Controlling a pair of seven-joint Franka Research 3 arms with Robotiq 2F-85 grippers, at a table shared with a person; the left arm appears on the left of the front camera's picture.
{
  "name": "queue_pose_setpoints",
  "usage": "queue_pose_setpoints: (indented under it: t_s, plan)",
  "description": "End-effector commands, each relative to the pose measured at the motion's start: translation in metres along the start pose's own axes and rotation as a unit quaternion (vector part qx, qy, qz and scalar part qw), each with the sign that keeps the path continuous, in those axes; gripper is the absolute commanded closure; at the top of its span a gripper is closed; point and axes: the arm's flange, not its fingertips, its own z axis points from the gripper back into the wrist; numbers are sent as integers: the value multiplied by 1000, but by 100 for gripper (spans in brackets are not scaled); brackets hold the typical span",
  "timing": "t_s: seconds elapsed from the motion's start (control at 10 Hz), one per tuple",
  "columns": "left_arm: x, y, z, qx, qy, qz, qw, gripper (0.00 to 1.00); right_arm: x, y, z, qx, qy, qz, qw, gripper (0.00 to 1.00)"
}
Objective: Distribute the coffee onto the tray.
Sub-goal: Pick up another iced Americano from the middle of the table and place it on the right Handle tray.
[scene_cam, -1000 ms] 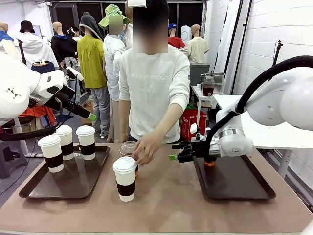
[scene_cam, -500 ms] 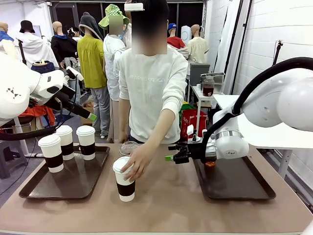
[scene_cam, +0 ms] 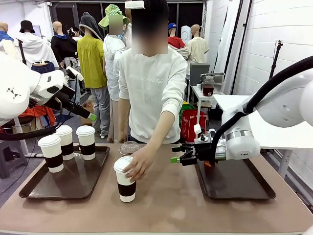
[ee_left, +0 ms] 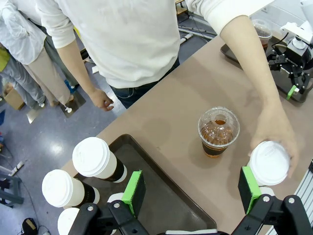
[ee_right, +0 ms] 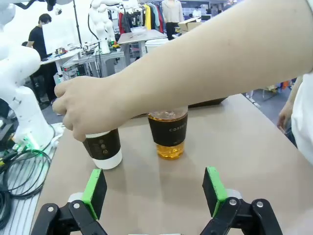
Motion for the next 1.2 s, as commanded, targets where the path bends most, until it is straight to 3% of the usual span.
queue_pose_setpoints:
  t_s: [0.0,0.8,1.1]
  plan:
    - [-1,2,0,-4,0,3,1000,0,3,3,10,8,-3,-13,1000,0]
    - [-1,2,0,-4,0,3,1000,0,2,1,9,5,-2,-4,1000,0]
    - [-1,2,0,-4,0,3,1000,0,9,-3,-27,1,-5,-4,1000,0]
